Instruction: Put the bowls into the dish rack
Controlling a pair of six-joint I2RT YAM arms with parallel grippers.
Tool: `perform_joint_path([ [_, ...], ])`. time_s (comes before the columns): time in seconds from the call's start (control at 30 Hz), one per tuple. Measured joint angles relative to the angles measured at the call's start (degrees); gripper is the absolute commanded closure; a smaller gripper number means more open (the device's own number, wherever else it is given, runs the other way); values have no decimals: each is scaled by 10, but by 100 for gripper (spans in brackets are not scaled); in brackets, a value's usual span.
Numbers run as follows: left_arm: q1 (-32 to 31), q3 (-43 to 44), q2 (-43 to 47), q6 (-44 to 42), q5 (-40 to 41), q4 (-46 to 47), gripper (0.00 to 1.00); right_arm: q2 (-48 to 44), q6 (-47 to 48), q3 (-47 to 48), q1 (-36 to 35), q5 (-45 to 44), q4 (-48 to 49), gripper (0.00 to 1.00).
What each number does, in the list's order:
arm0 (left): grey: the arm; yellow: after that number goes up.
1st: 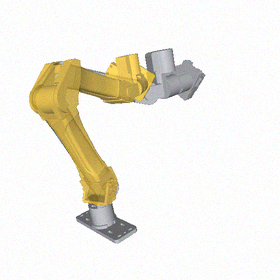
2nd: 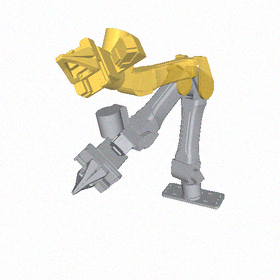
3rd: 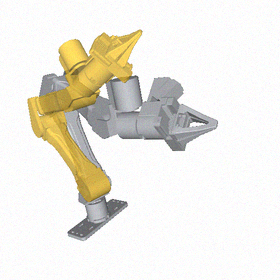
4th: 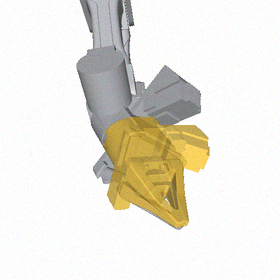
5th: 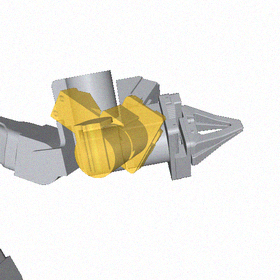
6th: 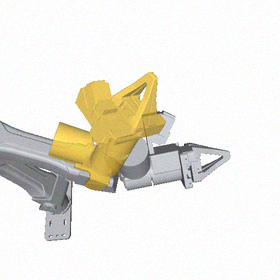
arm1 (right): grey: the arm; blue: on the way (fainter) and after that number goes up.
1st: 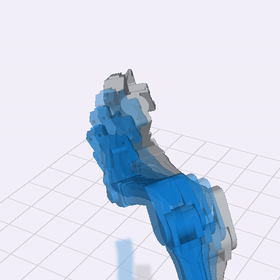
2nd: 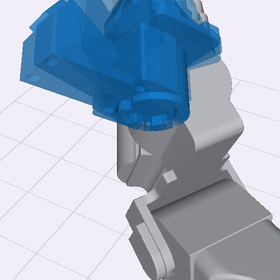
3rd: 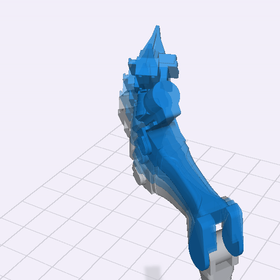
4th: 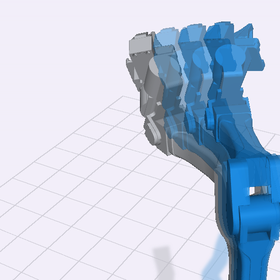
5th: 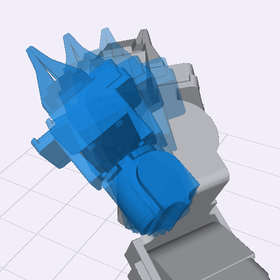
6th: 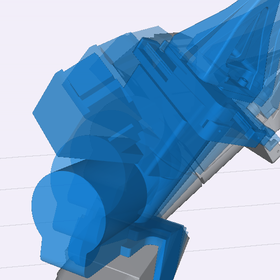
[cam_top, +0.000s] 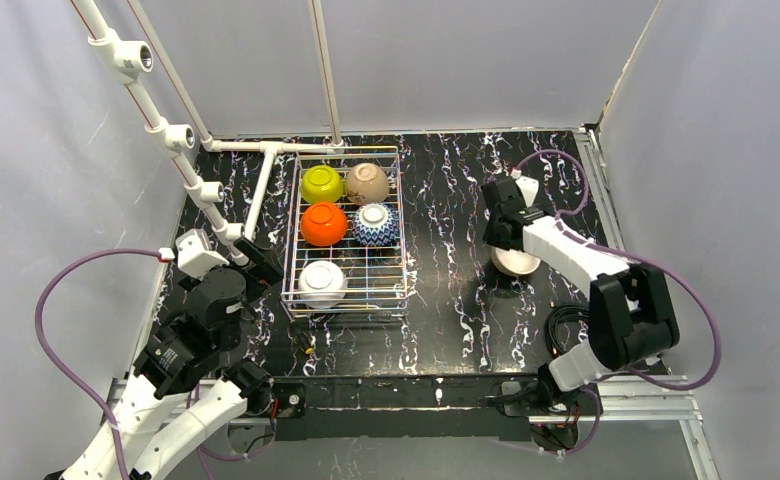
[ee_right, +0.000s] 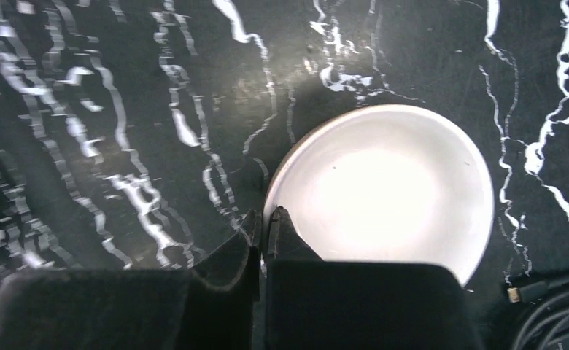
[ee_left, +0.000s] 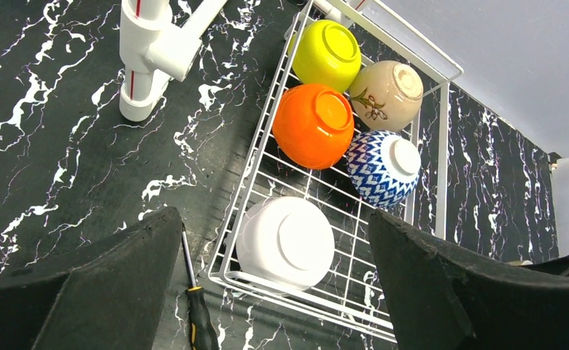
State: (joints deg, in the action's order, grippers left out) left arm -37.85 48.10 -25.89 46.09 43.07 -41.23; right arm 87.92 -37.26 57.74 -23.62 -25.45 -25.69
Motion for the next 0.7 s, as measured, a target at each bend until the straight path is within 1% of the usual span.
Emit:
perform_joint_path([
  [0.07,0,0,1,0,0,0,2,-26,6,-2,3,24,7,99],
  [0.17,0,0,1,2,0,0,2,-72,14,-12,3,99,50,99],
  [0.3,0,0,1,2,0,0,2,-135,14,-39,1,236,153,99],
  [0.43,0,0,1,2,0,-2,2,-171,-23,-70,-8,344,280,99],
  [0.57,0,0,1,4,0,-3,2,-180,-63,-80,-37,393,383,99],
  [0.7,0,0,0,4,-2,-3,2,-169,-88,-79,-99,408,473,99],
])
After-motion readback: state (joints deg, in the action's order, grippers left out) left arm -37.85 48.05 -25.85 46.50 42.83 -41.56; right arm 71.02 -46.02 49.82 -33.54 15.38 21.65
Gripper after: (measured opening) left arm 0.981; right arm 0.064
